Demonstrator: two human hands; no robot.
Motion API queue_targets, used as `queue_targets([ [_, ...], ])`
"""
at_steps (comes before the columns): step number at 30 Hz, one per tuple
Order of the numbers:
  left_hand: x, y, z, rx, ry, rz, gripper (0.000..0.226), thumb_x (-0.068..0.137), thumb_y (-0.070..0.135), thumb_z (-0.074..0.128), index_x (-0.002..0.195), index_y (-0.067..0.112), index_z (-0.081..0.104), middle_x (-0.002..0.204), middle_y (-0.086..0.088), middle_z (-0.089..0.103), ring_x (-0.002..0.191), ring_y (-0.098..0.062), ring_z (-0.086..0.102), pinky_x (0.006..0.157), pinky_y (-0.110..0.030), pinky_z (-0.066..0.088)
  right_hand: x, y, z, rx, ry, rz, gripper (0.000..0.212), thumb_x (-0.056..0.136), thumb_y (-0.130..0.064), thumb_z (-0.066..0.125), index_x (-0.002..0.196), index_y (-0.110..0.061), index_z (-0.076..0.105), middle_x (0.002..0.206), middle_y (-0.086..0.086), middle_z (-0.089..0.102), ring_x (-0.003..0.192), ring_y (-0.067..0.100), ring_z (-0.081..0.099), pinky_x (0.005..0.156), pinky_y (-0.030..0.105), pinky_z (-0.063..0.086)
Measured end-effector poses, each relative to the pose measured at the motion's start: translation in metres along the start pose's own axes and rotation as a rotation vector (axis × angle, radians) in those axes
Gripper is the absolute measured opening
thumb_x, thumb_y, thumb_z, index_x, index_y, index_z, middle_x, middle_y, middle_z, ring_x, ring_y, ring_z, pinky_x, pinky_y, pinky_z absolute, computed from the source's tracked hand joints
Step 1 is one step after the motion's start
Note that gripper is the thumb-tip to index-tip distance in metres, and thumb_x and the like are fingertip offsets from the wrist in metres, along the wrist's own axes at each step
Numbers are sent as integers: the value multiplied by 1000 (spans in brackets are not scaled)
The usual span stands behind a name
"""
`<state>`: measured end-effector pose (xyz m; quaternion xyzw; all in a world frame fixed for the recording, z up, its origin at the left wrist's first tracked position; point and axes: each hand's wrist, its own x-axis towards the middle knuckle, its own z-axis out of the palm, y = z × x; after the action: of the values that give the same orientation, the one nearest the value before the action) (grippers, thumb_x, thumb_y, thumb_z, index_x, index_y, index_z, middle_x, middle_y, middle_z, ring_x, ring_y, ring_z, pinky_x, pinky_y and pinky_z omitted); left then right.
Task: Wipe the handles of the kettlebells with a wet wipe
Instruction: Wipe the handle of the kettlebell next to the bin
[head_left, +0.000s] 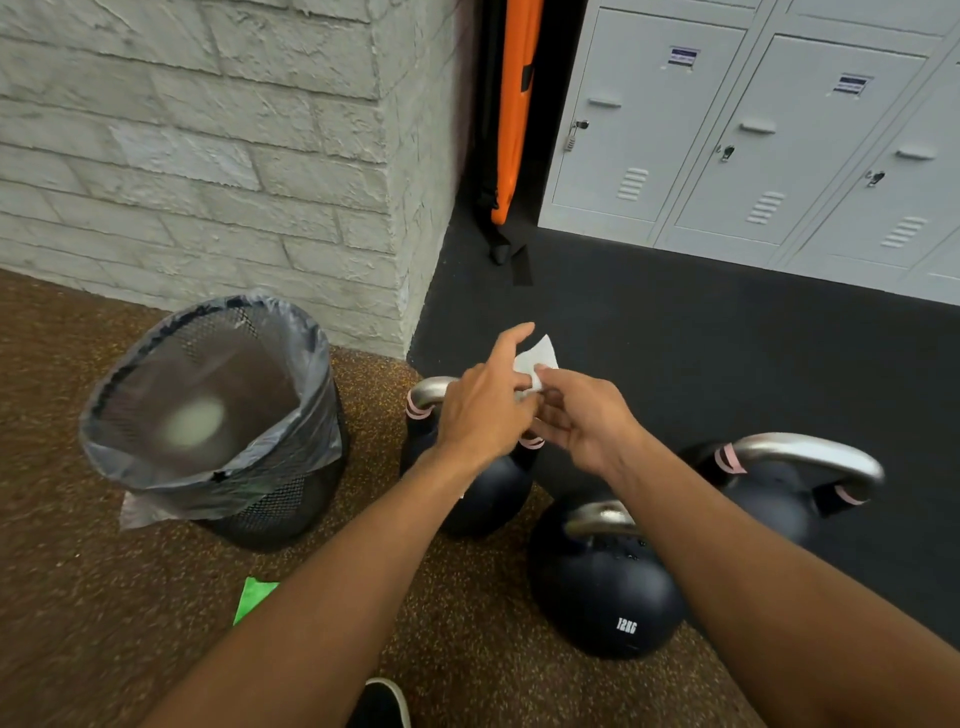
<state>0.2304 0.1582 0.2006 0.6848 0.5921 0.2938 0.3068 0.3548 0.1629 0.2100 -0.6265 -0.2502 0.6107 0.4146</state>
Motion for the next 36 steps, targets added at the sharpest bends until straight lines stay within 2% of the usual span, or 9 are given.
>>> queue_targets([
  [3, 0, -16, -8, -52, -77, 69, 80, 81, 39, 75, 144, 45, 26, 117, 13, 71, 106, -14, 66, 94, -46, 51, 11, 1, -6, -78, 88, -105, 19, 93, -18, 64, 108, -8, 70, 91, 10, 76, 76, 22, 75, 69, 37, 62],
  [6, 4, -32, -21, 321, 24, 230, 66, 84, 42, 70, 142, 37, 40, 123, 15, 67, 112, -17, 60, 95, -47, 47, 17, 2, -16, -287, 226, -236, 12, 88, -23, 69, 97, -19, 75, 83, 4, 76, 72, 19, 74, 67, 36, 62],
  [9, 11, -47, -32, 588, 51, 280, 59, 88, 48, 67, 141, 34, 46, 134, 10, 61, 123, -19, 53, 98, -42, 41, 16, 5, -25, -674, 326, -379, 9, 85, -32, 69, 90, -30, 76, 78, -7, 74, 72, 14, 71, 73, 38, 61],
  [15, 23, -70, -44, 673, 4, 223, 53, 86, 54, 66, 134, 37, 53, 129, 9, 62, 118, -18, 56, 96, -43, 39, 12, 30, -25, -933, 241, -478, 18, 87, -38, 68, 103, -30, 72, 84, -10, 72, 79, 10, 66, 78, 31, 52],
  [21, 24, -81, -42, 665, 55, 264, 40, 86, 56, 65, 123, 40, 62, 114, 13, 67, 104, -15, 61, 88, -41, 40, 30, 50, -24, -746, 91, -462, 28, 93, -41, 51, 87, -27, 75, 78, -7, 75, 76, 12, 72, 79, 42, 59],
  [23, 24, -83, -41, 660, 69, 271, 40, 85, 56, 65, 122, 41, 63, 113, 14, 66, 103, -15, 61, 87, -40, 38, 36, 55, -29, -716, 95, -485, 14, 93, -33, 61, 96, -32, 75, 85, -13, 74, 81, 5, 71, 84, 33, 57],
  [26, 24, -84, -40, 655, 77, 282, 39, 85, 55, 65, 121, 42, 63, 111, 15, 66, 102, -15, 60, 83, -38, 34, 44, 54, -32, -680, 132, -487, 12, 90, -30, 69, 99, -31, 76, 90, -16, 73, 89, 2, 67, 85, 20, 49],
  [30, 26, -83, -42, 656, 58, 276, 38, 86, 56, 65, 122, 42, 62, 110, 15, 65, 104, -15, 60, 84, -39, 33, 59, 44, -31, -586, 50, -357, 11, 92, -26, 67, 91, -27, 77, 90, -10, 75, 94, 10, 68, 84, 26, 50],
  [36, 28, -81, -43, 673, 47, 268, 38, 85, 58, 65, 119, 44, 63, 107, 15, 66, 101, -15, 60, 86, -41, 35, 50, 36, -30, -640, 64, -377, 3, 87, -25, 73, 86, -23, 75, 88, -10, 73, 89, 5, 66, 74, 17, 44],
])
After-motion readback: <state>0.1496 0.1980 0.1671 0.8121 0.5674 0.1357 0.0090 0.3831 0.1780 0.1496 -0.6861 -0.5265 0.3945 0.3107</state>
